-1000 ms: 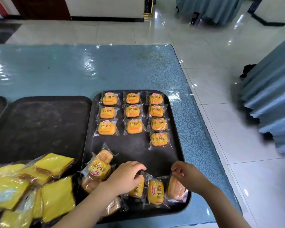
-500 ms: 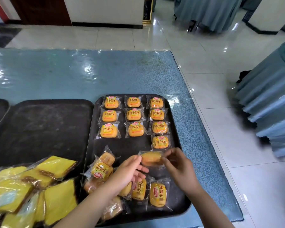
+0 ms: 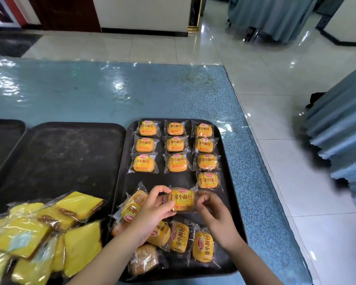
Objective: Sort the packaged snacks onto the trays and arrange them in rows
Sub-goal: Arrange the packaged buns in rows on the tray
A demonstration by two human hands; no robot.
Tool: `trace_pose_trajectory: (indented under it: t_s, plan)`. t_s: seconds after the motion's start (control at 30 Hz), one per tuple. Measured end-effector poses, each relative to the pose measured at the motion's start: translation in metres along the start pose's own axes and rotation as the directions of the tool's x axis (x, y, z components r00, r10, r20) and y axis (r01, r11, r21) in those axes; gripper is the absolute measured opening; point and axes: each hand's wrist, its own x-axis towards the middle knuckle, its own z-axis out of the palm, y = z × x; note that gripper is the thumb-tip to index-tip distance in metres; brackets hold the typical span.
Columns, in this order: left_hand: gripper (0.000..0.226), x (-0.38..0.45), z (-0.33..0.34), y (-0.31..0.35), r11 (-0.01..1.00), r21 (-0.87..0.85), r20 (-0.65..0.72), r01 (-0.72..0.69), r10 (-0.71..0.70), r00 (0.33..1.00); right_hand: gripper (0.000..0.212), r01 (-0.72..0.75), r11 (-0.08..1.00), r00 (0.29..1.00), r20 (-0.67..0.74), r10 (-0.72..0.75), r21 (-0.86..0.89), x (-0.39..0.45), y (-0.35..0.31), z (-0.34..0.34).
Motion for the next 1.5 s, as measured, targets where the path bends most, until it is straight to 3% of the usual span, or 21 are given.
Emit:
trace_pose_trajectory:
  t_s: [0.13, 0.23, 0.33, 0.53, 0.67, 0.83, 0.9, 0.97, 1.13, 1.33, 1.43, 1.5]
  plan:
    - [0.028, 0.003, -0.003, -0.002, 0.994, 0.103, 0.002, -0.034, 0.034, 0.999, 0.020, -0.094, 0.994, 0.995, 0.011, 0.095, -0.056, 0.007, 0.000, 0.006]
    - [0.031, 0.015, -0.004, -0.007, 0.957, 0.291, -0.035, -0.021, 0.032, 0.999, 0.021, -0.178, 0.967, 0.984, -0.029, 0.176, -0.182, 0.019, 0.007, 0.012]
    - [0.038, 0.028, -0.001, -0.010, 0.834, 0.552, -0.076, -0.023, 0.077, 0.994, 0.017, -0.204, 0.936, 0.978, -0.096, 0.184, -0.287, 0.034, 0.019, 0.021]
    - [0.061, 0.045, 0.008, -0.005, 0.613, 0.789, -0.052, -0.044, 0.138, 0.989, 0.016, -0.171, 0.893, 0.985, -0.107, 0.139, -0.417, 0.067, 0.024, 0.035]
    - [0.063, 0.055, 0.013, -0.001, 0.492, 0.865, 0.039, -0.104, 0.139, 0.990, 0.039, -0.082, 0.805, 0.991, 0.039, 0.130, -0.588, 0.076, 0.019, 0.041]
    - [0.070, 0.061, 0.012, -0.009, 0.278, 0.950, 0.105, -0.145, 0.155, 0.982, 0.053, 0.024, 0.553, 0.983, 0.119, 0.136, -0.833, 0.073, 0.014, 0.042]
    - [0.072, 0.060, 0.012, -0.012, 0.194, 0.967, 0.139, -0.168, 0.151, 0.979, 0.055, 0.044, 0.536, 0.984, 0.128, 0.121, -0.843, 0.069, 0.014, 0.040]
    - [0.073, 0.060, 0.012, -0.015, 0.134, 0.972, 0.168, -0.191, 0.167, 0.972, 0.056, 0.053, 0.593, 0.989, 0.125, 0.081, -0.803, 0.063, 0.017, 0.035]
    - [0.073, 0.060, 0.005, -0.017, 0.089, 0.965, 0.226, -0.247, 0.202, 0.953, 0.045, 0.089, 0.685, 0.989, 0.144, 0.023, -0.723, 0.037, 0.031, 0.010]
    - [0.048, 0.041, 0.011, -0.019, 0.181, 0.917, 0.300, -0.356, 0.278, 0.913, 0.030, 0.013, 0.746, 0.947, 0.248, 0.205, -0.666, 0.011, 0.050, -0.023]
    - [0.037, 0.031, 0.015, -0.023, 0.228, 0.888, 0.356, -0.399, 0.208, 0.911, 0.033, -0.019, 0.750, 0.924, 0.275, 0.266, -0.661, 0.001, 0.054, -0.030]
    - [0.034, 0.027, 0.017, -0.027, 0.225, 0.883, 0.387, -0.413, 0.151, 0.910, 0.024, -0.041, 0.735, 0.912, 0.276, 0.305, -0.677, -0.003, 0.056, -0.032]
